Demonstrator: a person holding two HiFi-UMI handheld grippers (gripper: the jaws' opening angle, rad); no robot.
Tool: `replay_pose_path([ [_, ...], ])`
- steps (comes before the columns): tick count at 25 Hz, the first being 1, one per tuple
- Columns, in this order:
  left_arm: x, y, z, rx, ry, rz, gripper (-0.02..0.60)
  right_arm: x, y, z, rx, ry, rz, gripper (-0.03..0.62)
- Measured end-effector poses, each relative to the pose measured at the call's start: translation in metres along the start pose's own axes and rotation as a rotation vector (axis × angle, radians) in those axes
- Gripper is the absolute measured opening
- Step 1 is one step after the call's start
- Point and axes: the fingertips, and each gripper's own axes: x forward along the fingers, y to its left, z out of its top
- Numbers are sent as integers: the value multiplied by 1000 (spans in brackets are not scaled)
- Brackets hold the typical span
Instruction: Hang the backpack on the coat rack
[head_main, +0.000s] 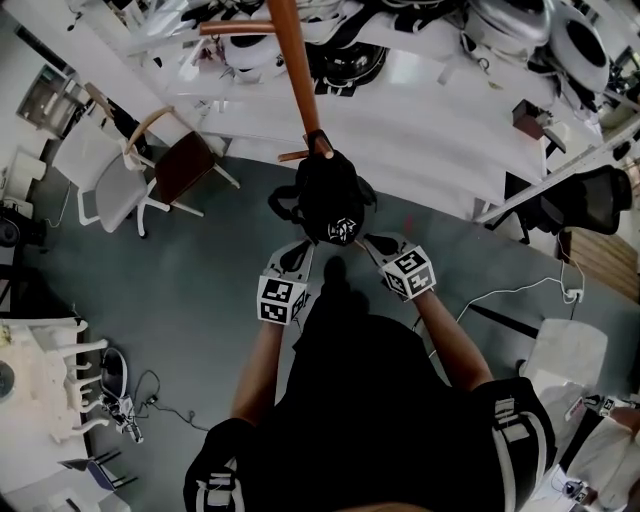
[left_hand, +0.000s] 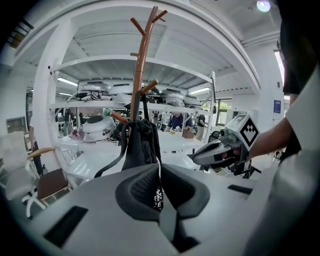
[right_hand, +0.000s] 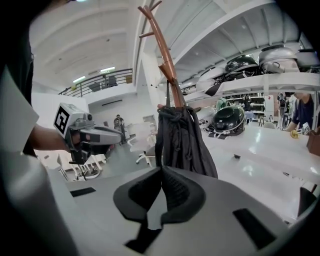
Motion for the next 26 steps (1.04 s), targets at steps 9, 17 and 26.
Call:
replay_pose_path([
  [9,-8,-6,-5,10,15,30,31,-14,-14,-4,-10,-29,-49,15],
  [17,-7,-13,-12,25,41,25,31,-15,-11,-3,-23,-41,-54,15],
  [26,-5,-11,-12,22,45,13,31,-11,-11,-2,-19,-31,-65,15],
])
